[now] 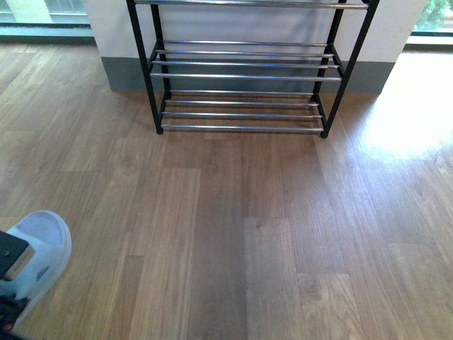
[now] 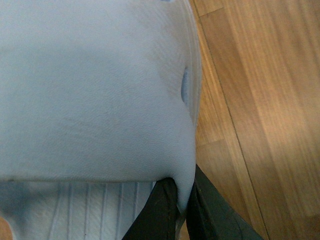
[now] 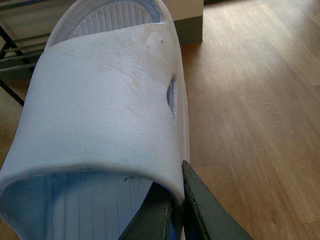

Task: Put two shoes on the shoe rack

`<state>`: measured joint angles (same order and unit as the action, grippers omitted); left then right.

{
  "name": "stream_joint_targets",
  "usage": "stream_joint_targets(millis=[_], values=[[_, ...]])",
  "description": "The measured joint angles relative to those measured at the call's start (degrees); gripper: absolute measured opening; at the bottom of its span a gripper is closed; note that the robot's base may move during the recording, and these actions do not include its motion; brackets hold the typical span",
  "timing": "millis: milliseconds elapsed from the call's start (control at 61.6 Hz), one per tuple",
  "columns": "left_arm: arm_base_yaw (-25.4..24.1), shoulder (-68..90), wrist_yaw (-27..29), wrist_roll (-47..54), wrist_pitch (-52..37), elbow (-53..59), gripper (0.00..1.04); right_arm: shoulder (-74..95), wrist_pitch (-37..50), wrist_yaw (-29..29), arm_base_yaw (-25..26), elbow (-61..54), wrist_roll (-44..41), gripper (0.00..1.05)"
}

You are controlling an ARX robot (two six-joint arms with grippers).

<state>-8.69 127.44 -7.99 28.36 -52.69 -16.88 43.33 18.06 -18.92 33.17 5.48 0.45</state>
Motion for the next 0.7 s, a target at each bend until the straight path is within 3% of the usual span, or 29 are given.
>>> stream_joint_targets(millis=[227, 471, 698], values=[[-0.57, -32.33, -0.39, -1.73, 21.49, 5.44, 0.02, 0.00, 0.00, 0.00, 0.00, 0.00, 0.00, 0.02], [-3.39, -72.57, 0.81, -7.80, 48.50, 1.92, 0.02, 0.00, 0.00, 0.00, 0.00, 0.00, 0.00, 0.02], [-4.20, -88.39, 4.76, -12.37, 55.23, 0.31, 0.02, 0.00, 0.00, 0.00, 0.00, 0.00, 0.00, 0.02]])
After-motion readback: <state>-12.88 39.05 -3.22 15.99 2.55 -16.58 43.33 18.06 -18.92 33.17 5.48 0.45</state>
